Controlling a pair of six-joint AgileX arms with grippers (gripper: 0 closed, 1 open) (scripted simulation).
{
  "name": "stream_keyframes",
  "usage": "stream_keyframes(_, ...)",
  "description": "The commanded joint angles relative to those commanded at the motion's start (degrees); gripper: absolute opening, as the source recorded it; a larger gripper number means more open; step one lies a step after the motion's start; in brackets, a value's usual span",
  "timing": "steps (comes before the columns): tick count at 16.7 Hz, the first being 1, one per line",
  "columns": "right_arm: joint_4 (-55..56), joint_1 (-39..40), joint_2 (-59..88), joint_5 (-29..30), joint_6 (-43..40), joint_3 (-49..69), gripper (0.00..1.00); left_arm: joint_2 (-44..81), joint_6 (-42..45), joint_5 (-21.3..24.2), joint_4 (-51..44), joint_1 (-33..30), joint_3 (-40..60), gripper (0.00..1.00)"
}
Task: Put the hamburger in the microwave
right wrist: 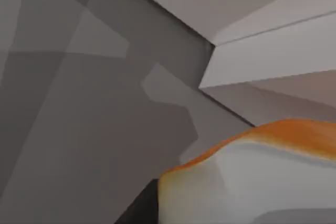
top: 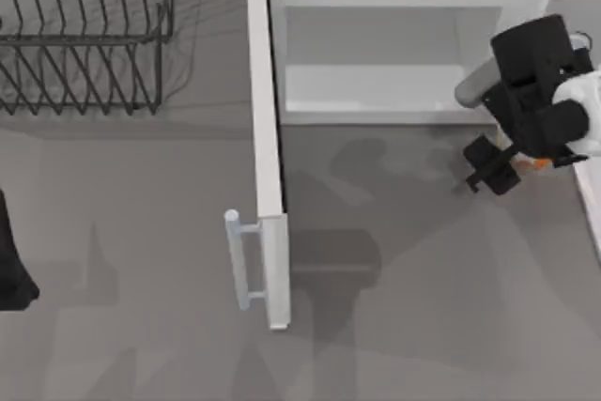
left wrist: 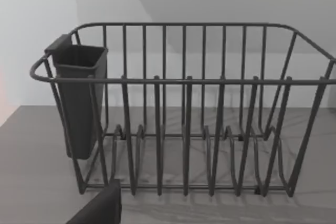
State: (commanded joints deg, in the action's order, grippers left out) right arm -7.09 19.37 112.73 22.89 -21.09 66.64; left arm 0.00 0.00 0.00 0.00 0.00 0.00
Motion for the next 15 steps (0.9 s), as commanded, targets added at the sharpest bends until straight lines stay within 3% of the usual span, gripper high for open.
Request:
stream_keyframes(4,21.55,11.36,9.43,7.11,20.55,1.64,0.00,0.00,0.00,0.00,0.00,0.00,0.00,1.00)
stream_keyframes(7,33.21,16.61,13.85,11.59,31.33,2.29,0.00,0.00,0.00,0.00,0.00,0.00,0.00,1.00)
stream_keyframes(10,39.47,19.27,15.96,14.49,37.06,2.80,0.00,0.00,0.00,0.00,0.00,0.00,0.00,1.00)
stream_keyframes(15,40.61,19.70,16.31,15.07,38.02,2.92,0.00,0.00,0.00,0.00,0.00,0.00,0.00,1.00)
